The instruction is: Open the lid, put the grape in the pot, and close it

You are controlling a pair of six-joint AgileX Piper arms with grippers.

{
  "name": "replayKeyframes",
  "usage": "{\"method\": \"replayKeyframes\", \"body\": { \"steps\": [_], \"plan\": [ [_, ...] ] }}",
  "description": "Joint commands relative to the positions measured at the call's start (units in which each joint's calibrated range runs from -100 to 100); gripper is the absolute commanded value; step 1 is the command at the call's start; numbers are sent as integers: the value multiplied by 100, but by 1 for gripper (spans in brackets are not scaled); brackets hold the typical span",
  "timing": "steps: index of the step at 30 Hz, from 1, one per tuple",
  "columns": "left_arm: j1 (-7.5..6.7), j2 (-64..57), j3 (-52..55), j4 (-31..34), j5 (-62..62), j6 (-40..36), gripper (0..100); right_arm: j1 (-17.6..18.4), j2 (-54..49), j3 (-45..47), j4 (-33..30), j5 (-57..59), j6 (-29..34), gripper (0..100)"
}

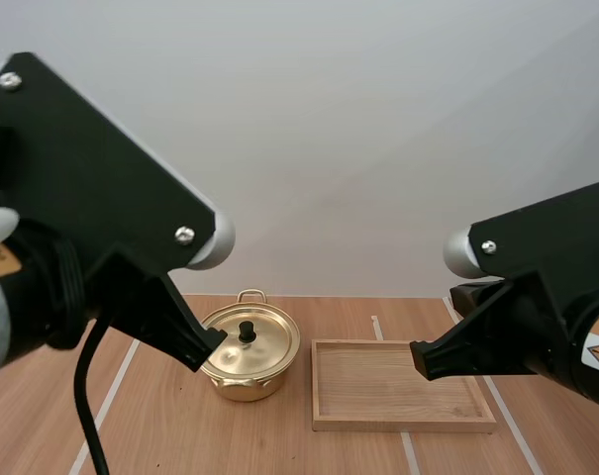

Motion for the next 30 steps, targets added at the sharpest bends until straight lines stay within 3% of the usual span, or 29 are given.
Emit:
{"method": "replayKeyframes", "body": {
  "steps": [1, 11, 16, 19, 23, 30],
  "plan": [
    [-21, -502, 451, 18, -798, -378, 0, -110, -312, 233, -103, -416, 317, 0],
    [-12, -1858, 1866, 117, -2449, -2148, 0, -321, -1903, 1614, -91, -2079, 351, 0],
    [92, -2275, 2568, 570, -3262, -3108, 0, -611, -1903, 2086, 80, -3087, 546, 0],
    [138, -2287, 2865, 656, -3465, -3020, 0, -798, -1903, 2174, 425, -3693, 574, 0],
    [138, -2287, 3281, 857, -3534, -2318, 0, -844, -1903, 2331, 767, -3942, 574, 0],
    [130, -2287, 4811, 857, -5772, -2345, 0, -844, -1903, 3847, -5, -5895, 564, 0]
  ]
}}
